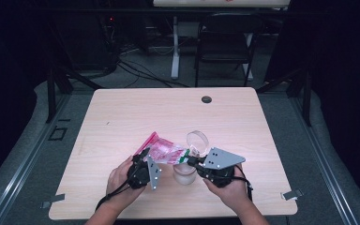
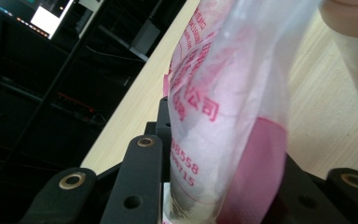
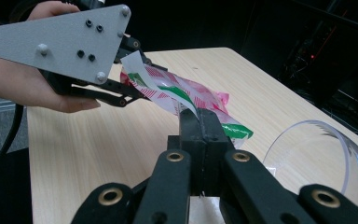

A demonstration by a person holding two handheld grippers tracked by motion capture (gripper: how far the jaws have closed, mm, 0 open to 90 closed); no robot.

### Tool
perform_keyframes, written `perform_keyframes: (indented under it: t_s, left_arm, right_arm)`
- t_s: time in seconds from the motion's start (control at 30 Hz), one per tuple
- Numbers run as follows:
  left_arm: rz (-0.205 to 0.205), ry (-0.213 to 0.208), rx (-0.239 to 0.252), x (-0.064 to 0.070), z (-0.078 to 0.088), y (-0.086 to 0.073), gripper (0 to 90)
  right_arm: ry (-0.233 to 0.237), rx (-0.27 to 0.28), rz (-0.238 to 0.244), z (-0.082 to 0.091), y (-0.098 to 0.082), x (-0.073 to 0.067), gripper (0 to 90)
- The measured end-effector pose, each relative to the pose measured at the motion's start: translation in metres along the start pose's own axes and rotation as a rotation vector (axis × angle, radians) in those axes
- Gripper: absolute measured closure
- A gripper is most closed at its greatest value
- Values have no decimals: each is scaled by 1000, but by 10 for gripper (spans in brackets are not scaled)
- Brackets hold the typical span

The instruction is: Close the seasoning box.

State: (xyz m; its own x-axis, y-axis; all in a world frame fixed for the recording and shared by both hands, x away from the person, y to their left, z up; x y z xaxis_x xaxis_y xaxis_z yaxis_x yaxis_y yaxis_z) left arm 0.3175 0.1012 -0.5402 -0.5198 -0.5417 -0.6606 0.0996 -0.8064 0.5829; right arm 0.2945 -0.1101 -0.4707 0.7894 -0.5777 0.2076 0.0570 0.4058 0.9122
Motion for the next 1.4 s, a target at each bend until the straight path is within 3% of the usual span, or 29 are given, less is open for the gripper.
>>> perform_keyframes:
  t_s: [0.3,1.0,1.4]
  left_arm:
    - [70,-51,-1,5,-2,-5,759]
    - [132,-122,-12,18,-8,-11,764]
    - [265,-189,0,16,-12,-18,779]
  right_arm:
    - [5,4,4,-1,1,-2,900]
    - [1,13,9,-5,5,-3,900]
    - [19,35,24,-15,26,-5,900]
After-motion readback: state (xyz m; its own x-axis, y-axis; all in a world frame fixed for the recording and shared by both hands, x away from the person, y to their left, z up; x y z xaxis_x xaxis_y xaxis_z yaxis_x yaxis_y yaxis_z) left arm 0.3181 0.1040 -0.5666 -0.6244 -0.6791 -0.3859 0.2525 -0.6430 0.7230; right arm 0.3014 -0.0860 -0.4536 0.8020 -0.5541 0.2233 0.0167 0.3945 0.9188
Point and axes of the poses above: each handheld gripper's, and its own axes: z roughly backward along the jaws, y roughly out of its top, x roughly to its right, the point moved 4 cm from there along -z, roughly forward along the jaws, and after that the axes turned 5 degrees about -y, right-handed, at the moved point
